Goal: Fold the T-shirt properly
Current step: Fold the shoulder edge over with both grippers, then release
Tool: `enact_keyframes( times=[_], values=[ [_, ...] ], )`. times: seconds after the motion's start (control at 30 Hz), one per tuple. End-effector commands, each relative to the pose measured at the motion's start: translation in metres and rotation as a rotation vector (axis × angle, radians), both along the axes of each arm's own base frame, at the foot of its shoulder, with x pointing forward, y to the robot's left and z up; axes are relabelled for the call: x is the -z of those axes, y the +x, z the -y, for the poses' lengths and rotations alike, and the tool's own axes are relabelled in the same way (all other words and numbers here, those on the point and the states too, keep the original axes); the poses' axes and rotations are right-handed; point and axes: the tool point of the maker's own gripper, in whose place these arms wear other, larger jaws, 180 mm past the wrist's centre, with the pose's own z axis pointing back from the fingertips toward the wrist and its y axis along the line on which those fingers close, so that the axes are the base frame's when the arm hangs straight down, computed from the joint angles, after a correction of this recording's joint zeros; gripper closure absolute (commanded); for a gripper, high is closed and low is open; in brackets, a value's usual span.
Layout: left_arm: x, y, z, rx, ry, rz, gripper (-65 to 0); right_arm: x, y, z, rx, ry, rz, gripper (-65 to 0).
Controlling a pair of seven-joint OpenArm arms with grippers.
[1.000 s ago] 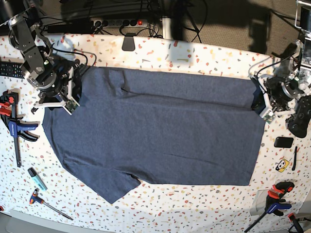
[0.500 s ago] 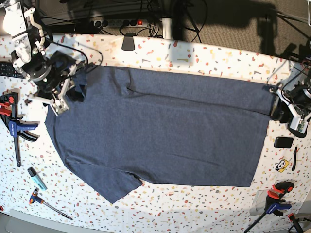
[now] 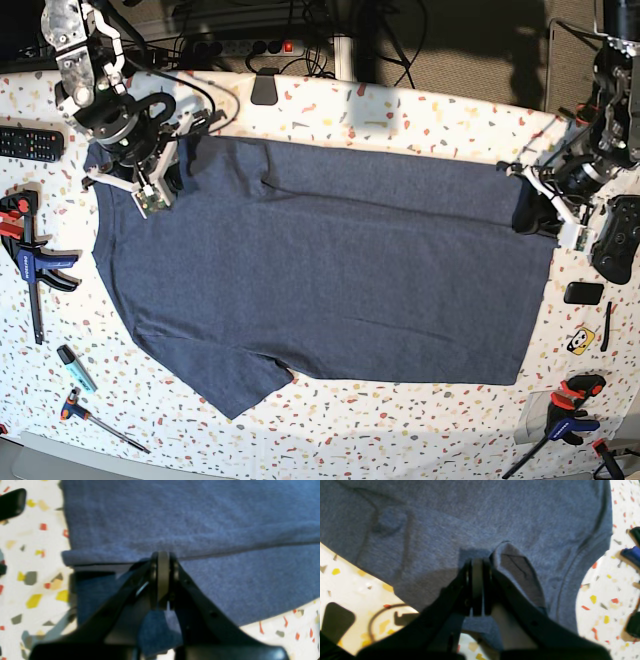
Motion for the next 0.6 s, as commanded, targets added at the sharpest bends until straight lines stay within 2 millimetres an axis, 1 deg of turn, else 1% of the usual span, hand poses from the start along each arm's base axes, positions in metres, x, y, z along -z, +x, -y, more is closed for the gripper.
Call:
enact_keyframes(
  times=[0.0,0.1,0.2,0.33,0.43,0.57],
  values=[
    [-0.017,0.011,-0.001,-0.004,-0.015,0.058,0.0,-0.010,0.007,0.005,-0.002,-0.020,0.043,0.0],
    [-0.009,0.009,0.006,-0.012,-0.025,0.047,0.0,-0.005,0.009,0.016,0.023,-0.024,0.044,0.0],
    [0.000,0.010,0.002,-0.050,0.014,0.042,0.0,0.006,0.013,0.033,0.059,-0.024,0.044,0.0],
    [0.002,0.009,0.005,-0.054,0.003,0.036,0.0,0.021,0.017,0.047,0.092,-0.033,0.010,0.0],
    [0.017,-0.001,0.014,-0.045,-0.001,-0.033,0.0,0.031,0.013,0.054,0.109,-0.041,-0.019,0.0],
    [0.034,-0.017,0.028,-0.056,-0.046,-0.074,0.0,0.042,0.000,0.057,0.108,-0.058,-0.052,0.0]
  ],
)
